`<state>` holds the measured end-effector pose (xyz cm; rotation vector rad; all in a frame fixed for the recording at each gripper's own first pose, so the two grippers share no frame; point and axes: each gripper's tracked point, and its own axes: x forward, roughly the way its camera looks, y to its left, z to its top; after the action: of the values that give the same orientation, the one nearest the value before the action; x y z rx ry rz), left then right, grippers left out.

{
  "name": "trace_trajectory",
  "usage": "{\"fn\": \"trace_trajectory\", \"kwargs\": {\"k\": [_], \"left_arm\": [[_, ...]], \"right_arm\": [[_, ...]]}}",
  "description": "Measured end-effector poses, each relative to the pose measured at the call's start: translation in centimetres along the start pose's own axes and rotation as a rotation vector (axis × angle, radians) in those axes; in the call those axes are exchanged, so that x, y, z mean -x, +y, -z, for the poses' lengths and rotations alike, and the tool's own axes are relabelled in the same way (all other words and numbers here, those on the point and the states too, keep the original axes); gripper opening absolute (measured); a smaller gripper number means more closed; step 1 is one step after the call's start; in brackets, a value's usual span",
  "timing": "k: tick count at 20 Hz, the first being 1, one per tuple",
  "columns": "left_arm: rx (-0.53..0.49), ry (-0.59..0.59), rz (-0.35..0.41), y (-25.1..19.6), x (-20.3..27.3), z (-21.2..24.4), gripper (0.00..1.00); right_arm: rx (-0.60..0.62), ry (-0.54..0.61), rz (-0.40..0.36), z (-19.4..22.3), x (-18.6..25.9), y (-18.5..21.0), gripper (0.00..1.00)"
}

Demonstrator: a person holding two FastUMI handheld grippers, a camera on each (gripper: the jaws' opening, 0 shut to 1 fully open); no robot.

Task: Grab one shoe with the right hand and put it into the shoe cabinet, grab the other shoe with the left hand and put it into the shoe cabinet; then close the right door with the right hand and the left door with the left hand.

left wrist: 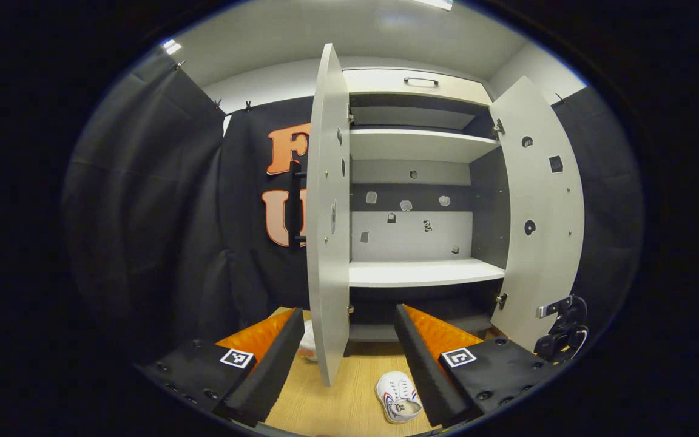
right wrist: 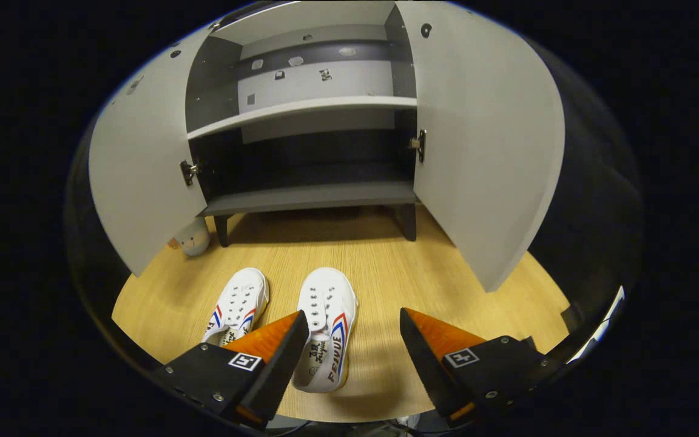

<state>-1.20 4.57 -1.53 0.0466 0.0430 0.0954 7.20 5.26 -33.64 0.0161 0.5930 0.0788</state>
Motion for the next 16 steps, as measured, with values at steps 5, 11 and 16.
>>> {"fn": "trace_trajectory", "kwargs": {"k": [5,11,16], "left_arm": [[-0.010,0.023,-0.028,0.7,-0.1,0.9,0.97],[-0.030,0.040,-0.038,0.7,-0.1,1.5,0.94],[-0.022,0.061,-0.050,1.0,0.3,2.2,0.97]], "right_arm": [[0.040,0.091,0.001,3.2,-3.7,0.3,0.79],[-0.029,0.191,-0.035,5.6,-6.0,1.1,0.50],[-0.045,0.210,-0.030,6.0,-6.4,1.3,0.30]]}}
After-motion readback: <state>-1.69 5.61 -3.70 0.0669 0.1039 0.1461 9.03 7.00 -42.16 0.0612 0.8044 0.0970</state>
